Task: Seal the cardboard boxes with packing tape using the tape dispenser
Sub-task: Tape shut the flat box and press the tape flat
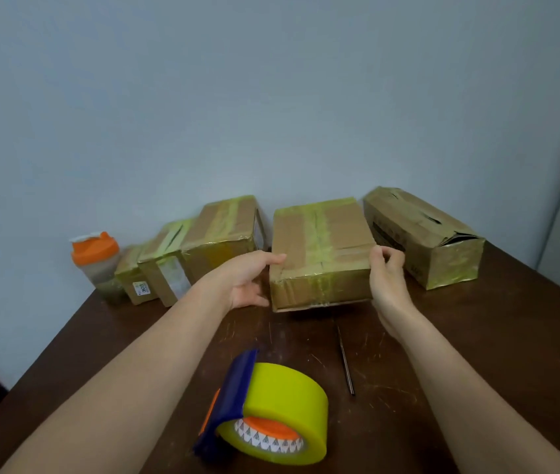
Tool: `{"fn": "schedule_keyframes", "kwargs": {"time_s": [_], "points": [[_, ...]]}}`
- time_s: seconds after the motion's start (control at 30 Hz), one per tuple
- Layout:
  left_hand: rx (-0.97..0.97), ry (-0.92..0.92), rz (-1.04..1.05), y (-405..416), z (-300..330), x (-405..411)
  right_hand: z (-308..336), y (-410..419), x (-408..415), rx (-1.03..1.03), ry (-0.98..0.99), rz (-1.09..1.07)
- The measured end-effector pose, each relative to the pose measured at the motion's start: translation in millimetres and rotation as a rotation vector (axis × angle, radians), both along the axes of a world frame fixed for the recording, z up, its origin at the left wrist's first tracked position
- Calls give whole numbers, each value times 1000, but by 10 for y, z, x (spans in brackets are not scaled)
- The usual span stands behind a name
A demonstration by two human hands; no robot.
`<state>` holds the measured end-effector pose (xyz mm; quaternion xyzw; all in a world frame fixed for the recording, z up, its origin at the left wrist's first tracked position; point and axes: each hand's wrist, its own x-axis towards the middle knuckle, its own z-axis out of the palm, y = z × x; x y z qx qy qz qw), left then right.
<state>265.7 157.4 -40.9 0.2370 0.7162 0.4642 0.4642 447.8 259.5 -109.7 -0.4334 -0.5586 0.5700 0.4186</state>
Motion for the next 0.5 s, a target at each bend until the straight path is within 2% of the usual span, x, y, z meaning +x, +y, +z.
{"fn": "schedule_keyframes", "kwargs": {"time_s": [0.2,0.37,0.5], "points": [[-158,218,-93,110,-245,-56,-384,244,-214,61,-189,232],[-183,363,-100,150,-366,-65,-649,306,-201,142,-188,163],[-151,356,-105,177,-362,-2,-670,360,-189,213,-195,128]]}}
